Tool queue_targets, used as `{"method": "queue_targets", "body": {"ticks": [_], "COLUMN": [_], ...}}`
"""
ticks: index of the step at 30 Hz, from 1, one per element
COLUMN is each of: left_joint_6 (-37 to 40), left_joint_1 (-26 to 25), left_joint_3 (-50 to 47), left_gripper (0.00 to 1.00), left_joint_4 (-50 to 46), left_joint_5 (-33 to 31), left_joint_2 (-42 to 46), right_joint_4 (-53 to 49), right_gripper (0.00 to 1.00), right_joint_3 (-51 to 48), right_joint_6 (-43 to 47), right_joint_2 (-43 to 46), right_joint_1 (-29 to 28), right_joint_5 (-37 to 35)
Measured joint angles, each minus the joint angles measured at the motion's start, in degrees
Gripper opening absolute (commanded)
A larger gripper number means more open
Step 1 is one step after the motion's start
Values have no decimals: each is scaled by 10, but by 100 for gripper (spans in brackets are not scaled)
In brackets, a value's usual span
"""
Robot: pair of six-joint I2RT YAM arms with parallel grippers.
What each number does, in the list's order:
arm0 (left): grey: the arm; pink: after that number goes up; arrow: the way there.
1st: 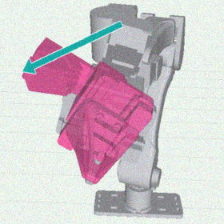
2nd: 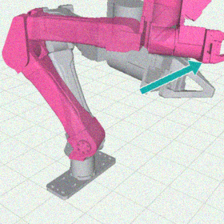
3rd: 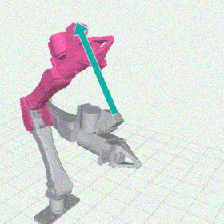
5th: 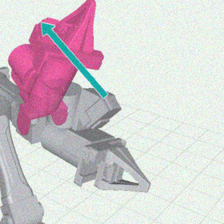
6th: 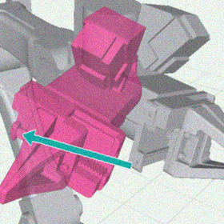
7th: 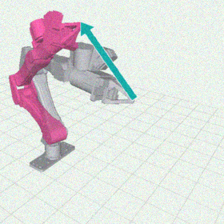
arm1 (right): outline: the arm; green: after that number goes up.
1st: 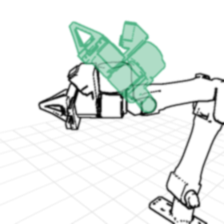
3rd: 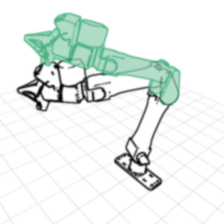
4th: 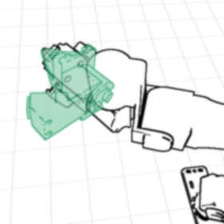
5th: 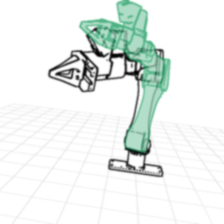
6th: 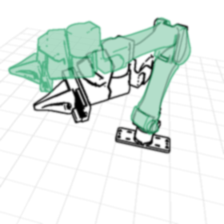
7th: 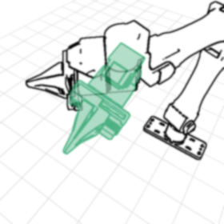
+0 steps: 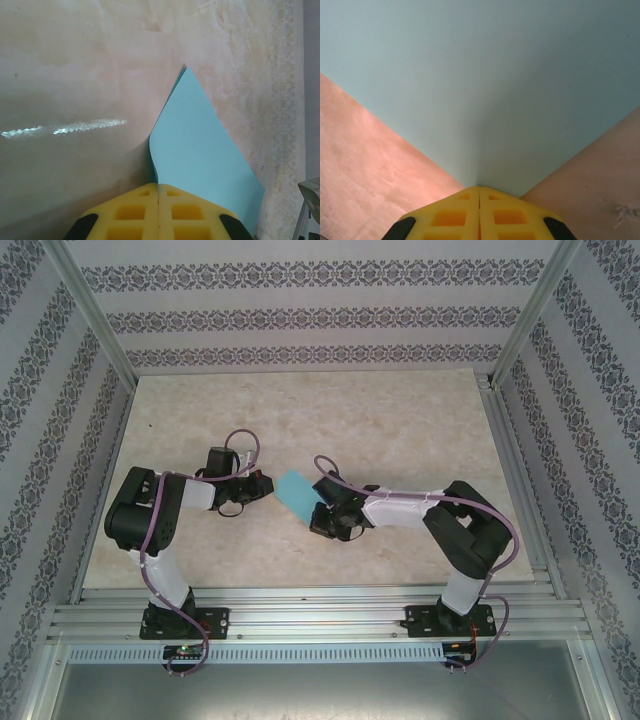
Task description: Fold a paper plane with a square sheet of paper (fold left side to right side)
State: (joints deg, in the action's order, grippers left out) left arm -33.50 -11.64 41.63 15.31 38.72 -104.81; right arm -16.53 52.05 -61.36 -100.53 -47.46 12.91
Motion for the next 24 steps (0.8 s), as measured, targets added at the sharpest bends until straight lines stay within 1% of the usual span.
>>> {"method": "queue_targets", "body": {"ticks": [6,8,11,13,15,18,19,21,22,24], "left_joint_6": [1,1,1,4,10,25,34,48,57,70], "left_joint_1": [0,0,0,0,0,-1,0,2,3,5], "left_joint_3": [2,3,6,11,23,52,65,85,95,108], "left_gripper": [0,2,7,14,24,39,45,53,56,58], "left_joint_4": [-3,-6,-11,-21,-36,-69,-85,-116,-136,-168], "left_joint_5": [0,0,0,0,3,-4,-14,-33,-44,-64], "left_joint_2": [0,0,0,0,0,0,1,8,18,44], "right_joint_4": [10,8,-14,-46,-69,-82,-80,-77,-76,-77], "right_gripper": [7,8,23,34,43,52,53,56,57,59], "right_joint_3": [-27,-36,-53,-56,-54,-42,-39,-37,-37,-37], "right_joint_6": [-3,-4,4,27,59,120,141,181,201,234], "right_joint_2": [20,30,57,87,125,177,187,194,193,186], "right_joint_1": [4,4,13,24,38,68,80,106,120,143], "right_joint_5": [5,5,3,-6,-19,-25,-24,-17,-11,3]}}
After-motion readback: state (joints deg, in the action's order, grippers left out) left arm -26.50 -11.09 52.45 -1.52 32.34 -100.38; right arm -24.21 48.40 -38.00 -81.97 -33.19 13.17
